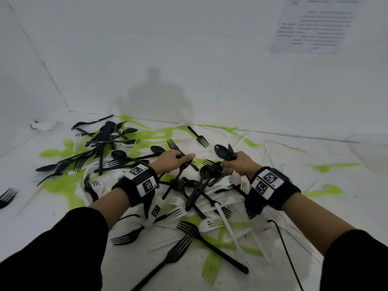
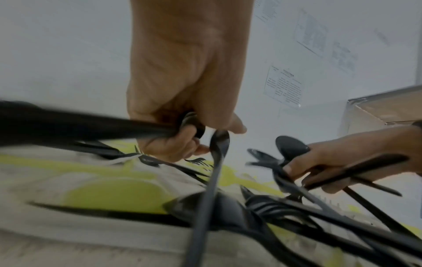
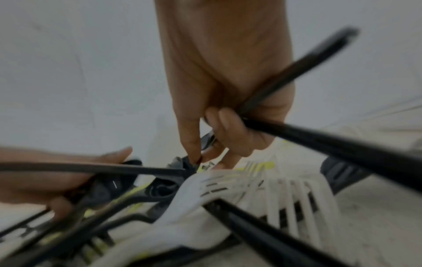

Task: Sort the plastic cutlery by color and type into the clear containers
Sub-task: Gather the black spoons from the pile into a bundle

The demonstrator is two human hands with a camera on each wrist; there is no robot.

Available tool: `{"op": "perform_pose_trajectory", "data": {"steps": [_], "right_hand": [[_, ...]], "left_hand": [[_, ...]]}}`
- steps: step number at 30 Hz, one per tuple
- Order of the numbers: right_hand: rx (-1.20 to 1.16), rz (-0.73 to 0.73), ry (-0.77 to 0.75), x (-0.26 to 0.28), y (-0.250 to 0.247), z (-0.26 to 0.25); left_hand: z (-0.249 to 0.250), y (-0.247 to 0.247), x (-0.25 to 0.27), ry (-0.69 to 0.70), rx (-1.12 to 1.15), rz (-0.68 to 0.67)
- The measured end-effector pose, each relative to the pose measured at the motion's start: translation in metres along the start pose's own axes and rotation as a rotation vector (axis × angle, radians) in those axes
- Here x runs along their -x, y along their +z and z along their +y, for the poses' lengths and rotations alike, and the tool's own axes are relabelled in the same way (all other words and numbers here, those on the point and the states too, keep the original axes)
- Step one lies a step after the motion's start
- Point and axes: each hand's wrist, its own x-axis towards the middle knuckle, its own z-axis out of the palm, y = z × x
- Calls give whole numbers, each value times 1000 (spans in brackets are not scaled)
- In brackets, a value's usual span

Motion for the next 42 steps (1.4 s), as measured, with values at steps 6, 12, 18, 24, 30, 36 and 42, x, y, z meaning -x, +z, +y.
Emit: {"op": "perform_pose_trajectory", "data": {"steps": [6, 12, 18, 24, 30, 36, 42], "right_hand": [[-168, 227, -210, 16, -20, -6], [-131, 422, -321, 31, -25, -16], [-311, 451, -399, 46, -37, -25], [-168, 573, -428, 54, -47, -21], [-175, 601, -448, 59, -51, -24], [-275, 554, -493, 57, -48, -27], [-201, 445, -483, 50, -27, -36]], "left_hand": [[-4, 6, 2, 101, 86, 125], [21, 15, -2, 229, 37, 116], [36, 39, -13, 208, -357, 50], [45, 49, -15, 144, -599, 7], [45, 47, -15, 91, -541, -130], [56, 21, -4, 33, 222, -147], [75, -13, 14, 161, 527, -60]]}}
